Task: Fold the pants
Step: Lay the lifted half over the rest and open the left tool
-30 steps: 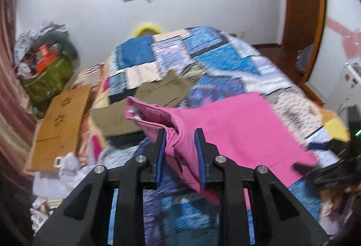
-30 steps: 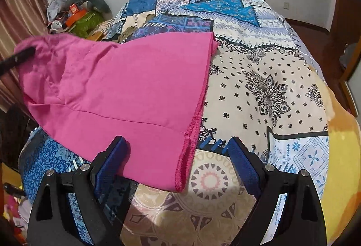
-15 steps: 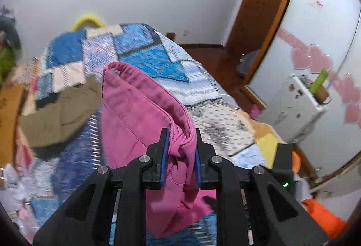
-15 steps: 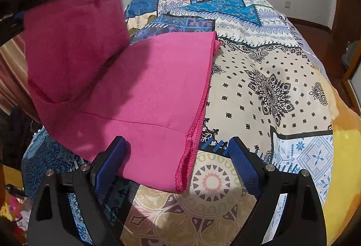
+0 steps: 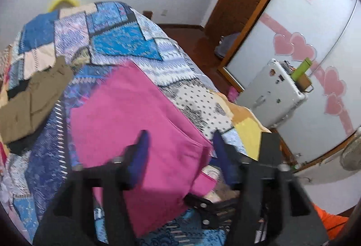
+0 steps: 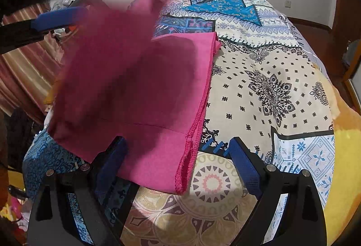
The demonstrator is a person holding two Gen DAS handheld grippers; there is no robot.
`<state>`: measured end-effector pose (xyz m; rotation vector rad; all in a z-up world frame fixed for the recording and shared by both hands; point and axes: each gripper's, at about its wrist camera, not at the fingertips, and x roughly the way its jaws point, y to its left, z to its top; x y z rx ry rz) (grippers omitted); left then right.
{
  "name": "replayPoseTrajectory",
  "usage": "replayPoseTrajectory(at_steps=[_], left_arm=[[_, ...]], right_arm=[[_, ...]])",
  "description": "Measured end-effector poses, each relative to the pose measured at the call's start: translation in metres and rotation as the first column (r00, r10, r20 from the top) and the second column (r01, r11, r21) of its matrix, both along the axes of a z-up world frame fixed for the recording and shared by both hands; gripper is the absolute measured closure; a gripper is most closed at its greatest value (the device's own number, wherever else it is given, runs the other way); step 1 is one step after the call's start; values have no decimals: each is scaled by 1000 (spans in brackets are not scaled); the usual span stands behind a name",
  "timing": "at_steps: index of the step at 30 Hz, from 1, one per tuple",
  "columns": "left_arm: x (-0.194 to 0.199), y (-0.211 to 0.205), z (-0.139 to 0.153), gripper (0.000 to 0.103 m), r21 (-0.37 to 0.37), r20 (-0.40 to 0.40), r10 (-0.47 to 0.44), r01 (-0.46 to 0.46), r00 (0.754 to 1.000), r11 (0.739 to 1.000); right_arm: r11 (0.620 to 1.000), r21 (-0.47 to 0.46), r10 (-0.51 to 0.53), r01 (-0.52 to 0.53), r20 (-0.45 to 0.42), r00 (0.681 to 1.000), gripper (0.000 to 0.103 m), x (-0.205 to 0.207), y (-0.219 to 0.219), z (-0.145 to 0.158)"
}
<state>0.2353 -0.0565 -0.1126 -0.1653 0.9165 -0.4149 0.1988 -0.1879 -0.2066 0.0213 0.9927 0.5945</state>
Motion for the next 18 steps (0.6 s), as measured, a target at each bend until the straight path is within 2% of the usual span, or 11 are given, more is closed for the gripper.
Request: replayPoseTrajectory(at_steps=[5, 7, 9, 18], left_arm=[[11, 19, -5, 35, 77, 10, 81, -81, 997, 994], [19, 31, -11, 27, 134, 24, 126, -128, 992, 983], [30, 42, -19, 26, 200, 35, 156, -160, 987, 967], [98, 66, -65, 24, 374, -51, 182, -150, 982, 915]], right_arm=[[1000, -14, -2, 3, 17, 1000, 13, -4, -2, 4], [1000, -13, -5, 5, 19, 1000, 13, -5, -5, 5], [1000, -16, -11, 11, 25, 1000, 13, -7, -8, 6], [998, -41, -52, 54, 63, 997, 13, -9, -24, 17]])
